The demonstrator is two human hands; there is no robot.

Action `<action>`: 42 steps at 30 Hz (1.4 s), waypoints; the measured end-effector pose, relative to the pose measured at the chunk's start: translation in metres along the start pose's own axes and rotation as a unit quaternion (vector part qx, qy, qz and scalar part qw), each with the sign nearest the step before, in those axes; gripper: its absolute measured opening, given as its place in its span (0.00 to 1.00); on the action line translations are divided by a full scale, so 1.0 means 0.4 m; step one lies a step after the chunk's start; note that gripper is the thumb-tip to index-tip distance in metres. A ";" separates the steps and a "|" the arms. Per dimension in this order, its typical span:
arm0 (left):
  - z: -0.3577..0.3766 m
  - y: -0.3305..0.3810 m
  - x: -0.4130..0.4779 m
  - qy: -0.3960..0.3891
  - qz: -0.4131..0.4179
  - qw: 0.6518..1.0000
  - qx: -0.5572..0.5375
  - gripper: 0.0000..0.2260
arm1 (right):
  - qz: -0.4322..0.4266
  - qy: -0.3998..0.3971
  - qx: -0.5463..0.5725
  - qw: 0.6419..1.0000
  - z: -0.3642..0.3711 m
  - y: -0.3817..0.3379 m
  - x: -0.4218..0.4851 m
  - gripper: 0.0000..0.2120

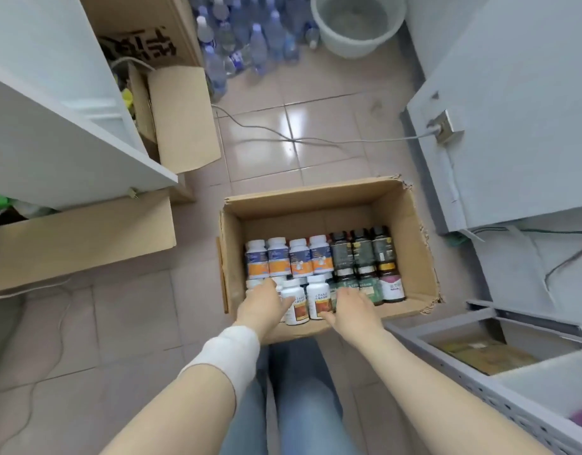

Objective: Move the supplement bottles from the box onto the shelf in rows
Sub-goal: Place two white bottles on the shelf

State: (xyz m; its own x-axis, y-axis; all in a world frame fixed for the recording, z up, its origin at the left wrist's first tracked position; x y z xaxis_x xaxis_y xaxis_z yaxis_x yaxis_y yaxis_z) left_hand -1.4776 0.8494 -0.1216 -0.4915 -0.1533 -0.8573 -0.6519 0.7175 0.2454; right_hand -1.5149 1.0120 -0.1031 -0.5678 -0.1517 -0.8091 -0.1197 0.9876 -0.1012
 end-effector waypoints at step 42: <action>-0.101 0.423 -0.738 -0.202 0.388 0.864 -0.248 0.12 | 0.054 0.314 0.730 0.605 -0.030 0.195 -0.832 0.12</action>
State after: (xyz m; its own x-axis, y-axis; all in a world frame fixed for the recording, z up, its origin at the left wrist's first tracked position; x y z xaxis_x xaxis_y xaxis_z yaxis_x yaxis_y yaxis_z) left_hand -1.4661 0.9886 0.1910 -0.7147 0.5659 -0.4110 -0.4331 0.1033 0.8954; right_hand -1.3451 1.1391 0.1653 -0.7609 0.3840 -0.5231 0.5317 -0.0932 -0.8418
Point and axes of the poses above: each hand's wrist, its own x-axis towards the middle knuckle, its own z-axis out of the palm, y = z × x, the point moved 9 cm from there along x, towards the middle knuckle, and after that the axes turned 2 degrees about -y, right-handed, at the moved point
